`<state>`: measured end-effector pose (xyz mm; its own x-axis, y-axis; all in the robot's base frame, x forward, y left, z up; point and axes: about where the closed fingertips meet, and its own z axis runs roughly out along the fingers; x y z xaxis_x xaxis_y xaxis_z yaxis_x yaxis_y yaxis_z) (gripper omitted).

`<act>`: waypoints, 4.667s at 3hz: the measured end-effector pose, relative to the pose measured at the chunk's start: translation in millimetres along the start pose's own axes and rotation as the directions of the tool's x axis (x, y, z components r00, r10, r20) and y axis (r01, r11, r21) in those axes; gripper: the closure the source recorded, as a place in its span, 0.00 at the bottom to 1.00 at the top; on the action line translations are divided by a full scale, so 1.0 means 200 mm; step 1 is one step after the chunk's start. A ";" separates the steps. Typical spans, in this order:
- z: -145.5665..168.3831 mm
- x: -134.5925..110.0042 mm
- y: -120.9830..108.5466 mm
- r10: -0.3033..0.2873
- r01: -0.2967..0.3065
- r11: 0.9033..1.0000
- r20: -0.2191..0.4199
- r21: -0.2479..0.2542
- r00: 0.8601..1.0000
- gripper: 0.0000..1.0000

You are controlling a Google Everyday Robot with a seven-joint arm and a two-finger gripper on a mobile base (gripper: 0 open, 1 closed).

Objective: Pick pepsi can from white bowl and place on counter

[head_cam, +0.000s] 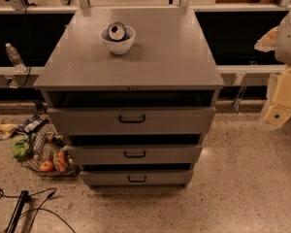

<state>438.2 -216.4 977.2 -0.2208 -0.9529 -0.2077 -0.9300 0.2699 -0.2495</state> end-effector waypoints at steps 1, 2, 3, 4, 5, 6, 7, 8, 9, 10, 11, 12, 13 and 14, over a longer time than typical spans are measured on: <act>-0.01 -0.01 -0.01 -0.002 0.002 1.000 0.005 0.010 1.000 0.00; -0.01 -0.06 -0.12 0.001 -0.007 0.998 0.095 0.062 0.995 0.00; 0.05 -0.23 -0.54 0.021 -0.068 0.989 0.336 0.130 0.942 0.00; 0.11 -0.34 -0.86 -0.063 -0.047 0.968 0.418 0.247 0.906 0.00; 0.25 -0.51 -1.10 -0.106 -0.056 0.945 0.463 0.323 0.880 0.00; 0.25 -0.53 -1.17 -0.110 -0.080 0.930 0.478 0.360 0.871 0.00; 0.29 -0.60 -1.20 -0.095 -0.121 0.923 0.521 0.366 0.848 0.00; 0.44 -0.82 -1.28 -0.147 -0.085 0.931 0.578 0.355 0.803 0.00; 0.47 -1.06 -1.40 -0.218 -0.035 0.932 0.637 0.360 0.739 0.00; 0.47 -1.30 -1.48 -0.238 -0.039 0.937 0.719 0.346 0.653 0.00; 0.49 -1.51 -1.50 -0.212 -0.066 0.950 0.788 0.304 0.578 0.00; 0.56 -1.63 -1.45 -0.193 -0.038 0.966 0.808 0.257 0.557 0.00; 0.69 -1.67 -1.40 -0.175 -0.007 0.975 0.786 0.222 0.593 0.00; 0.77 -1.67 -1.36 -0.174 0.014 0.977 0.762 0.212 0.624 0.00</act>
Offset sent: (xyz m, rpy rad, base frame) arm 0.0855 0.0100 0.0320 0.2859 -0.2721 0.0241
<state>810.7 49.6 969.0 0.2482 -0.5362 -0.8068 -0.8493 0.2801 -0.4474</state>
